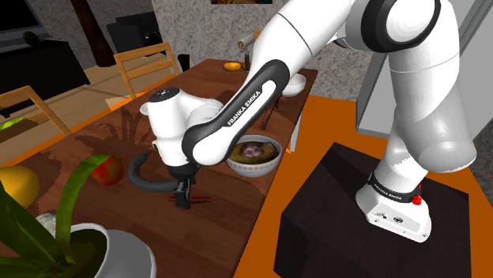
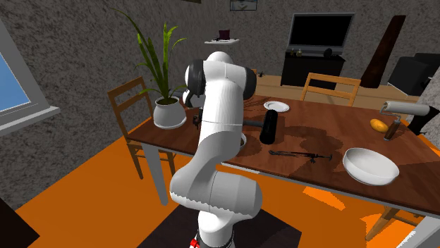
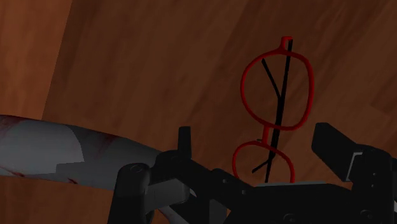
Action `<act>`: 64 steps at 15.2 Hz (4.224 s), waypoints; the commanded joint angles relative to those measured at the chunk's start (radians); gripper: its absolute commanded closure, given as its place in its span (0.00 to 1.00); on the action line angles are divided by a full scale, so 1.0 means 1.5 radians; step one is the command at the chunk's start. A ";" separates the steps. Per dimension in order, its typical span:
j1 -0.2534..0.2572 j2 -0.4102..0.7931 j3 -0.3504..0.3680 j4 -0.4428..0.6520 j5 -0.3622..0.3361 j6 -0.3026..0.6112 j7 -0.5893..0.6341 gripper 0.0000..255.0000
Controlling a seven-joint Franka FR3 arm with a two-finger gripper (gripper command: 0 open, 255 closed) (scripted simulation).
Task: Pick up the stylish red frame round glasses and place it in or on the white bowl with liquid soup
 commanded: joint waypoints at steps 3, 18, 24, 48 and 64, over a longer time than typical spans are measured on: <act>0.000 0.002 -0.001 0.000 -0.001 0.002 0.000 0.00; -0.002 -0.010 0.003 0.003 0.004 -0.012 -0.003 1.00; -0.008 -0.040 0.011 0.016 0.019 -0.054 -0.010 1.00; -0.020 -0.123 0.030 0.124 0.060 -0.238 -0.030 1.00; -0.124 -0.480 -0.043 -0.286 0.212 -0.173 -0.266 1.00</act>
